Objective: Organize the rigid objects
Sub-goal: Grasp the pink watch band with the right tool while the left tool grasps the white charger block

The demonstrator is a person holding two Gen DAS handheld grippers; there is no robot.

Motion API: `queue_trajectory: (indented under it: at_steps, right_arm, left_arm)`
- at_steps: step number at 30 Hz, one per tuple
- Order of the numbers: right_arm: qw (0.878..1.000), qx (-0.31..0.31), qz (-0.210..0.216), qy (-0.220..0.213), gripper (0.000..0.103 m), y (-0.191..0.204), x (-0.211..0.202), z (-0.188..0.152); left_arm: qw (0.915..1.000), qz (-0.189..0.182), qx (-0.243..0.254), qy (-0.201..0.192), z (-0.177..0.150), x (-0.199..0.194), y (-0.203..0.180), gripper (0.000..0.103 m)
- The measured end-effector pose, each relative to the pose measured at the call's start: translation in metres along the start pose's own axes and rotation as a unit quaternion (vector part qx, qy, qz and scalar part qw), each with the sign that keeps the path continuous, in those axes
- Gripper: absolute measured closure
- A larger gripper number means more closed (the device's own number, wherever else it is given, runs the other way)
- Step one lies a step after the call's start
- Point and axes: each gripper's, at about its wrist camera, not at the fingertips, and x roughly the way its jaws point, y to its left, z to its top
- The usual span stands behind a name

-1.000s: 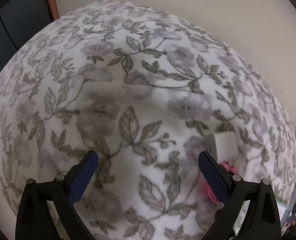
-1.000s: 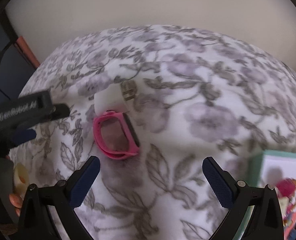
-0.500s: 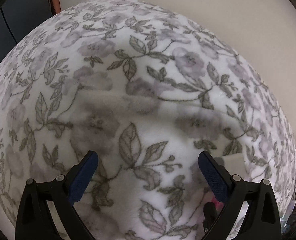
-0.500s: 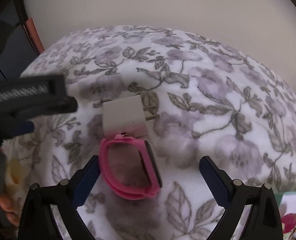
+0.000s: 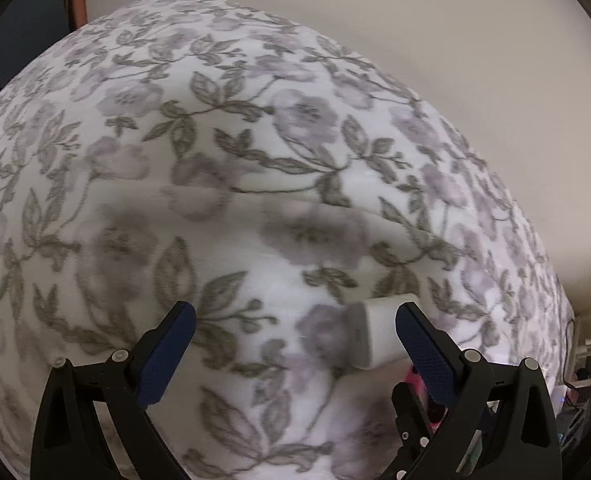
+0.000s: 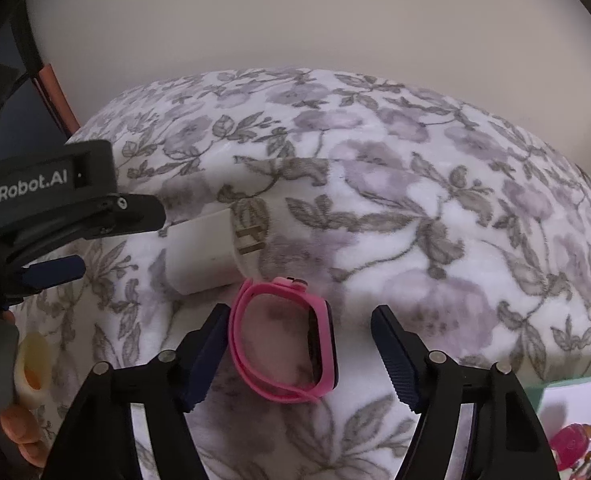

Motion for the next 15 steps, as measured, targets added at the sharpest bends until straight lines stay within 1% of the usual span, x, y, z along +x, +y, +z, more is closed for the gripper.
queue_trajectory:
  at_steps: [1, 4, 6, 9, 12, 15]
  right_arm:
    - [1.000, 0.004, 0.003, 0.000, 0.029, -0.002, -0.001, 0.000]
    - [1.000, 0.013, 0.004, 0.000, 0.034, -0.009, -0.004, 0.000]
    - [1.000, 0.020, 0.003, -0.002, 0.042, -0.014, -0.007, 0.001]
    - [1.000, 0.027, 0.007, -0.003, 0.049, -0.021, -0.010, 0.001]
    - [0.999, 0.034, 0.011, -0.003, 0.050, -0.029, -0.012, 0.001]
    - [0.999, 0.040, 0.013, -0.003, 0.050, -0.035, -0.012, 0.001]
  left_arm:
    - [1.0000, -0.003, 0.000, 0.001, -0.002, 0.000, -0.001, 0.003]
    - [0.9999, -0.011, 0.006, 0.005, -0.005, 0.003, -0.009, 0.003]
    - [0.9998, -0.015, 0.014, 0.004, -0.006, 0.007, -0.017, 0.003]
    - [0.9995, -0.022, 0.023, 0.004, -0.011, 0.010, -0.025, 0.003]
    - [0.9990, -0.034, 0.029, 0.005, -0.012, 0.015, -0.032, 0.003]
    - [0.9987, -0.030, 0.040, 0.000, -0.015, 0.018, -0.038, 0.004]
